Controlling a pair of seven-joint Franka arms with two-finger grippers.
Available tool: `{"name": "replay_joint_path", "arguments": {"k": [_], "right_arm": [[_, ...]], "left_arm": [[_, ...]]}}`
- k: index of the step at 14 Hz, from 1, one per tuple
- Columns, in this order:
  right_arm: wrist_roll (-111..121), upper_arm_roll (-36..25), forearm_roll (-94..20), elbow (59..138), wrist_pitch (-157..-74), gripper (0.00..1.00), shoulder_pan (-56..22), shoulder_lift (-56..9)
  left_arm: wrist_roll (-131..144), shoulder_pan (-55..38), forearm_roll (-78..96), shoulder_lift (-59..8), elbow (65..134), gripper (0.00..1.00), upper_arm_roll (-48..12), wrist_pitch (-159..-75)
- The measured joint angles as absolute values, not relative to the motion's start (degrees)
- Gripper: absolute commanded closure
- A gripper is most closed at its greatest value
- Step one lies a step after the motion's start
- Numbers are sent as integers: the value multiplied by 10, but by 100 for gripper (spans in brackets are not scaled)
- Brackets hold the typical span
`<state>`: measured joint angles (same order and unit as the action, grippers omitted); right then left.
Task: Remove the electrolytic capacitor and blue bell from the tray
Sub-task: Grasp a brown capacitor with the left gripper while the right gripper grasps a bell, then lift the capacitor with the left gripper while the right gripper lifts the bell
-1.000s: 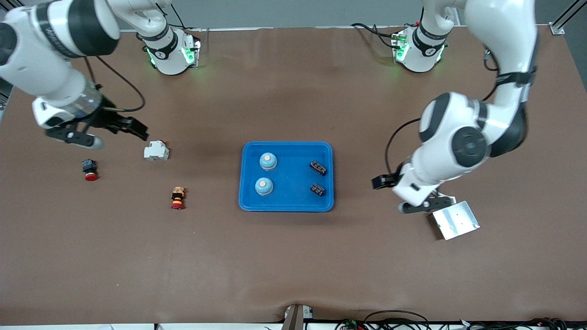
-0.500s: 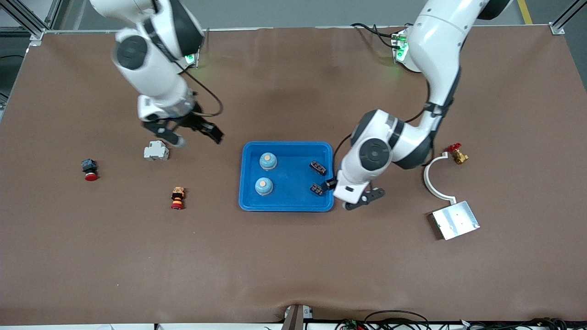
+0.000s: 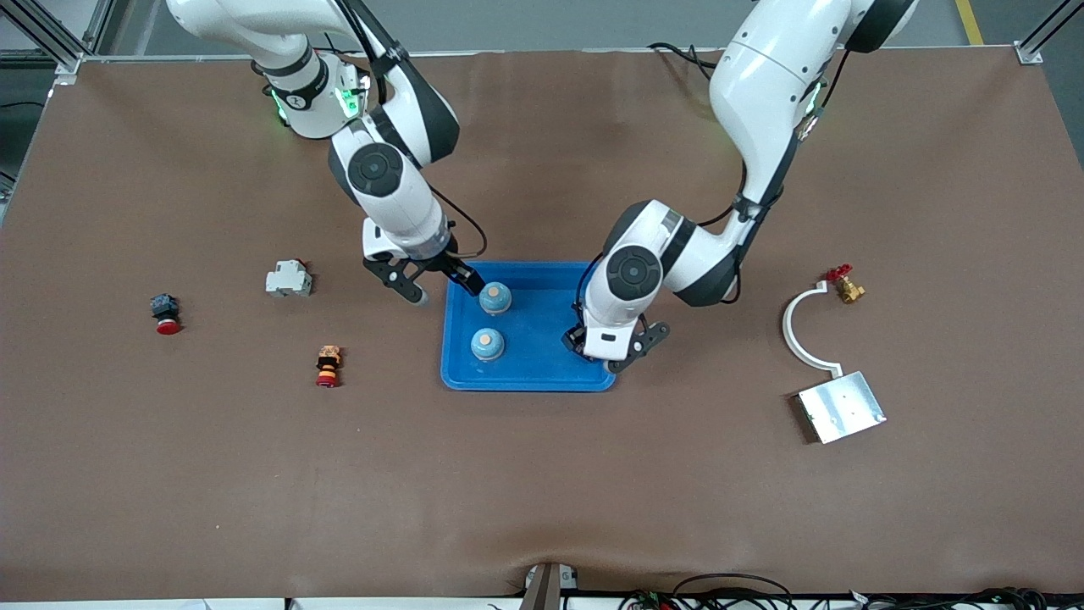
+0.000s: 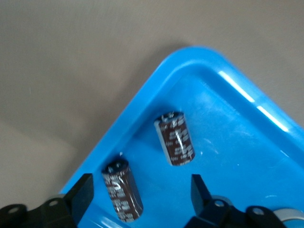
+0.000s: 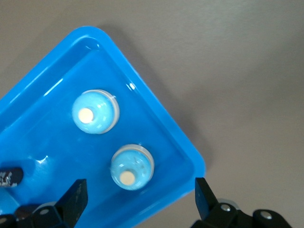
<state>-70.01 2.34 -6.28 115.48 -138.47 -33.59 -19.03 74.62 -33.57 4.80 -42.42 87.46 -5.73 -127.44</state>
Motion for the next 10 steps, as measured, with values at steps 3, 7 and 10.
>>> {"name": "replay_joint_path", "arguments": {"k": [3,7,10], "right_arm": [[-747,22,-24,1088,-1384,0,-340,-257],[-782,17,5,999,-1385,0,-342,-347],[-782,14,6,966,-1385,0,-342,-379]], "left_arm": [[811,-356,48,-435,877,31,-57,-1274],[842,-363,48,-439,898,54,-56,-1274],[844,-363,48,-440,904,100,-55,-1275]]}}
